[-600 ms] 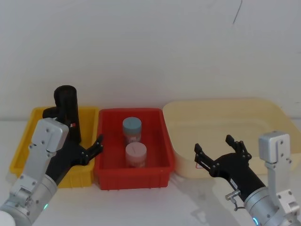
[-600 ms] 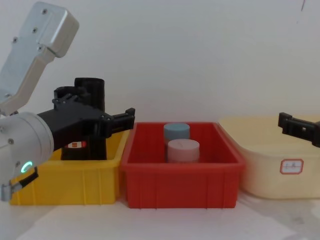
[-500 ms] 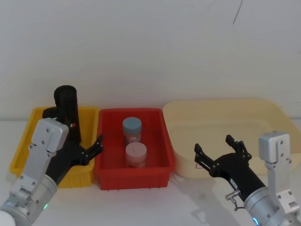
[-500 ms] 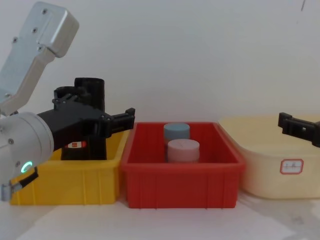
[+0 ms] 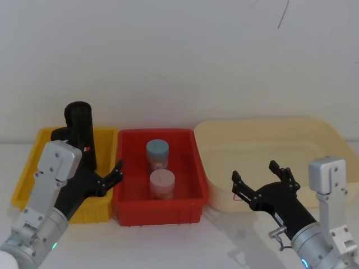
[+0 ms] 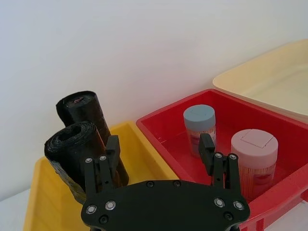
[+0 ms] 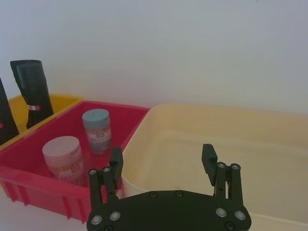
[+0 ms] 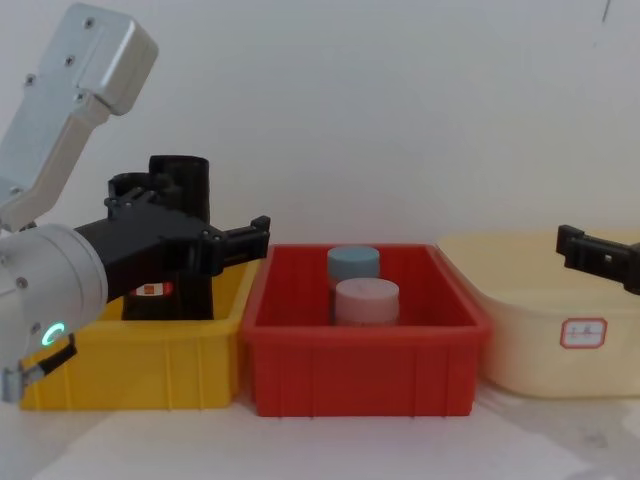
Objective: Pick up the garbage bag with the one hand and transfer it to the other hand.
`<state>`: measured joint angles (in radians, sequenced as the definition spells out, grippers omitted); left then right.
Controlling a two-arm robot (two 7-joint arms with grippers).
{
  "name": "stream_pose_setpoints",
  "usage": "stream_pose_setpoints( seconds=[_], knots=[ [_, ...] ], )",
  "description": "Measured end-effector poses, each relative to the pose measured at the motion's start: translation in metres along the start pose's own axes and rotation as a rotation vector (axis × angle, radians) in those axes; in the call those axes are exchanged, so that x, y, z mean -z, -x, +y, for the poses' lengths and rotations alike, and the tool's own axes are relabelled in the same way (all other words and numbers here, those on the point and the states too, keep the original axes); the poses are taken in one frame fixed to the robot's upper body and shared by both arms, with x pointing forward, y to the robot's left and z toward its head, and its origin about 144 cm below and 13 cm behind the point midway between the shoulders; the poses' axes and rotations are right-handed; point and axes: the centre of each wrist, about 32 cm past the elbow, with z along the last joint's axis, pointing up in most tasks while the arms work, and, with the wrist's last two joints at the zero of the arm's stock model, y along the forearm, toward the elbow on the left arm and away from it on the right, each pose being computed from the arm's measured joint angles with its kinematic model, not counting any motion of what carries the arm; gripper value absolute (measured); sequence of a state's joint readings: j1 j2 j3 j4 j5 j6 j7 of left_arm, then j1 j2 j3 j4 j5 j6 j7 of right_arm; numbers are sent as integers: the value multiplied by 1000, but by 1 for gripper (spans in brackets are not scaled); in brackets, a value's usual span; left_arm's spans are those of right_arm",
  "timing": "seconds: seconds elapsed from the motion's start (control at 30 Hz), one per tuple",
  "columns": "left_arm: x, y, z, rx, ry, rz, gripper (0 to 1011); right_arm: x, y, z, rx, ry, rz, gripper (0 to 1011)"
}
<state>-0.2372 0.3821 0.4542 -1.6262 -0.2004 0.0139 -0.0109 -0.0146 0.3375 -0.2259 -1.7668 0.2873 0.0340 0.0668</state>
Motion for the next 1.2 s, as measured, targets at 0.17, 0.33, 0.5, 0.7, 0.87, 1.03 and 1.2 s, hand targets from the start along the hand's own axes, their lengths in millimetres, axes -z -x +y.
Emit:
stream_pose_setpoints(
  seconds=[0.17,0.33,0.5,0.7,0.87,1.03,1.2],
  knots=[
    [0,0,0,0,0,0,1001,0,0,0,0,0,0,1000],
    [0,0,0,0,0,0,1001,0,0,0,0,0,0,1000],
    [0,0,0,0,0,0,1001,0,0,0,0,0,0,1000],
    [0,0,0,0,0,0,1002,0,0,0,0,0,0,1000],
    [0,0,0,0,0,0,1002,0,0,0,0,0,0,1000],
    [0,0,0,0,0,0,1001,0,0,0,0,0,0,1000],
    [0,0,0,0,0,0,1001,0,0,0,0,0,0,1000]
  ],
)
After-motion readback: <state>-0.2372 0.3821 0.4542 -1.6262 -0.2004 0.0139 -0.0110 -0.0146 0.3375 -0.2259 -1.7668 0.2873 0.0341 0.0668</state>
